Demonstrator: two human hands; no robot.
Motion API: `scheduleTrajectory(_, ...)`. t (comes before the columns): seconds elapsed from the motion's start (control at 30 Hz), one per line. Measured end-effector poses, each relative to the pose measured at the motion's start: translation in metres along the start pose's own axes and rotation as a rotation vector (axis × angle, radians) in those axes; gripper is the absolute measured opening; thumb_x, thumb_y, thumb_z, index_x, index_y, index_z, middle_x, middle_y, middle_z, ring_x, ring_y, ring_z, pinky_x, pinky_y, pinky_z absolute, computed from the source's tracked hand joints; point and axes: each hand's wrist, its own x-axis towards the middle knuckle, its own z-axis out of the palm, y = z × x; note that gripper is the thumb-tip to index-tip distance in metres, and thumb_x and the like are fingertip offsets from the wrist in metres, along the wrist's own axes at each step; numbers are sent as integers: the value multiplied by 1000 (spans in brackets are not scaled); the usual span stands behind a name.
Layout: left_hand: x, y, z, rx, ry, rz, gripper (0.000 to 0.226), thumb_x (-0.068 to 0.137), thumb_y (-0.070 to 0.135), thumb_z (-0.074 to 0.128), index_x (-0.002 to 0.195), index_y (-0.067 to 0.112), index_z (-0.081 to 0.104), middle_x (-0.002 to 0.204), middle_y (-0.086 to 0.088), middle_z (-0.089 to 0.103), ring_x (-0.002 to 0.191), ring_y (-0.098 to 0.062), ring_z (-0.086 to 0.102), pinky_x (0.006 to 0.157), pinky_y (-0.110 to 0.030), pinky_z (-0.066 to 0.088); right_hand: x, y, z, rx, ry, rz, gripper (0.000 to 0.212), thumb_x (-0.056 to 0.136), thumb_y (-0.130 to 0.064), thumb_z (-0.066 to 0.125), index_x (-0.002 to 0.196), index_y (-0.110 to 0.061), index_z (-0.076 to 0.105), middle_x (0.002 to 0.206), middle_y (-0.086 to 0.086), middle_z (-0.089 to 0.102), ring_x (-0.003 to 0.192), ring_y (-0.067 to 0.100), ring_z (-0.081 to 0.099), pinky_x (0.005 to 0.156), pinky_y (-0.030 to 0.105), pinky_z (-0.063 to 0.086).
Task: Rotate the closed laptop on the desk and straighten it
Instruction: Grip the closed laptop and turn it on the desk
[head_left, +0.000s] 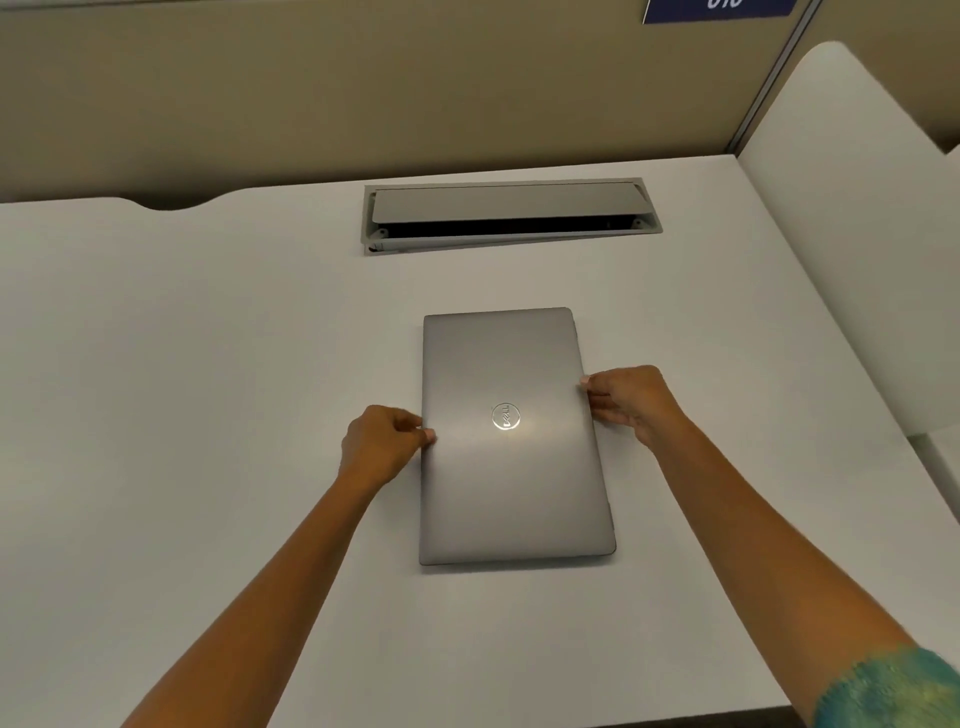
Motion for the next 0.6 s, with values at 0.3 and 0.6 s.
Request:
scheduleTrajectory(0.3, 82, 98, -10, 391, 76, 506, 46, 93, 29, 56, 134, 10, 53, 140, -13, 52, 128, -31, 49, 102, -43, 44, -166, 93, 25, 581, 250, 168, 39, 90, -6, 60, 129, -1, 53, 107, 10, 62, 99, 22, 58, 96, 32, 41)
scheduleTrajectory(0.6, 138, 141, 25, 503, -179, 475, 32, 95, 30, 53, 101, 1, 65, 105, -19, 65, 102, -36, 58, 83, -36, 44, -168, 110, 78, 888, 280, 469, 14, 93, 0, 54, 105, 6, 59, 99, 19, 60, 98, 25, 54, 93, 32, 46)
